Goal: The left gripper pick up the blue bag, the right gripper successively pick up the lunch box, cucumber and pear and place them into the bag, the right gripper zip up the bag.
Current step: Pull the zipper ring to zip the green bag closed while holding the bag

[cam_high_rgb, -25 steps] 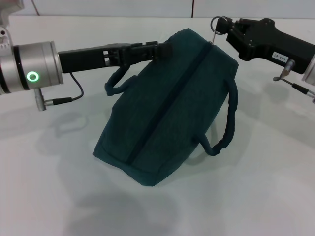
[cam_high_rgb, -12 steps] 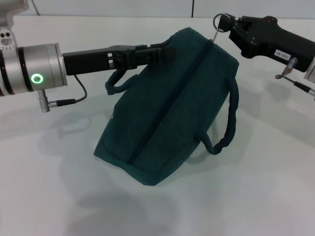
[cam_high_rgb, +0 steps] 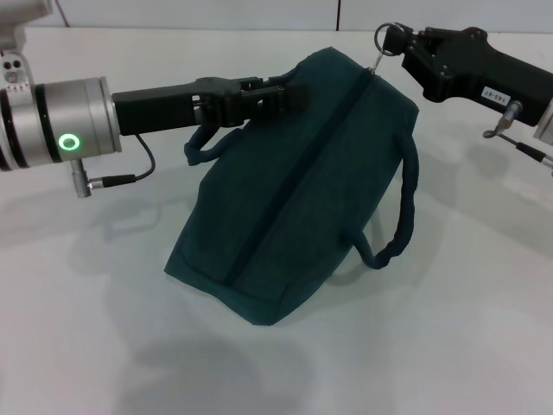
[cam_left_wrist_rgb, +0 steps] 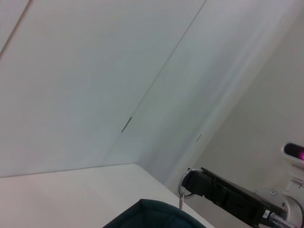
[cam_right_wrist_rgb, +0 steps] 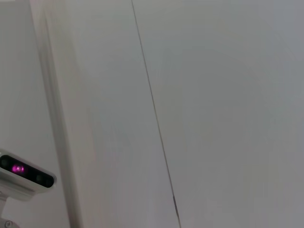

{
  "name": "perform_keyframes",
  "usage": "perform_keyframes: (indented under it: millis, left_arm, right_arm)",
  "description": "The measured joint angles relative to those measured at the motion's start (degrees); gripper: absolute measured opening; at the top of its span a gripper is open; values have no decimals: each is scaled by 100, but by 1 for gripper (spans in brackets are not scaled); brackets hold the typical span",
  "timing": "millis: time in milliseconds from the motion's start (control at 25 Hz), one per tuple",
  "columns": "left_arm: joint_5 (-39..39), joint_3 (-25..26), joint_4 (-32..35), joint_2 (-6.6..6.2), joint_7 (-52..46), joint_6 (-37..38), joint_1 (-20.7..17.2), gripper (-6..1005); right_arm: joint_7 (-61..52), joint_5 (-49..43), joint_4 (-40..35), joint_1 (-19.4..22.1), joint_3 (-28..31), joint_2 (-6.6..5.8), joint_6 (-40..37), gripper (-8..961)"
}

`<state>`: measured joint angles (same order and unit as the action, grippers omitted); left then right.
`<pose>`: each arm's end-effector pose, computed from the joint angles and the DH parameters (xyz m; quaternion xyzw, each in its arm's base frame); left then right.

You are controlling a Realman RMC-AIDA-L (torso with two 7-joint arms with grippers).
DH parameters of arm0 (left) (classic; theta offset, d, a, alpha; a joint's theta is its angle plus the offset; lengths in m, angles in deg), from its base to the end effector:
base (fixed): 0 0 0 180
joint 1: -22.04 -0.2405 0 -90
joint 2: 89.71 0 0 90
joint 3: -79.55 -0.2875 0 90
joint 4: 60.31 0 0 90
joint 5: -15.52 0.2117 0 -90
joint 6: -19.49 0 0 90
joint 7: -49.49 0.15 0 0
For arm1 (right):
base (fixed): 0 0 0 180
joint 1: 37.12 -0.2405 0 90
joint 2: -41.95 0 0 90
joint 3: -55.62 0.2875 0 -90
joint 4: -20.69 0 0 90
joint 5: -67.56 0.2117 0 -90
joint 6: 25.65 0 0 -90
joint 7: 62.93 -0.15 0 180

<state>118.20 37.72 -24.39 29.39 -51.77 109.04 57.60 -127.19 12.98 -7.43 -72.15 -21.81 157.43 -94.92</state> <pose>-0.2295 0.3786 -0.0139 -0.8693 -0.3433 -0.3505 0.0603 0.2082 0.4106 -0.0293 -0.8711 0.1608 0.4026 0.2308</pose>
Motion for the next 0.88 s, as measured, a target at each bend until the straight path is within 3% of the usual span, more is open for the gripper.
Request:
perform_keyframes:
  millis: [160,400,480,880]
  left_arm:
    - [-19,12,-25,6,90,-8,-5,558]
    - [-85,21,-57,8,57,-65,-6,330]
    - [-103,24,-112,8,53,-82,-9,105]
    - [-413,3,-131,24,96,-5,-215,54]
  right_arm:
    - [4,0,0,1,0,0,15,85]
    - [11,0,0,7,58,0,1,86]
    - [11,0,0,14,68,0,-11,87]
    - [-2,106,24,74,88,4,-21,89]
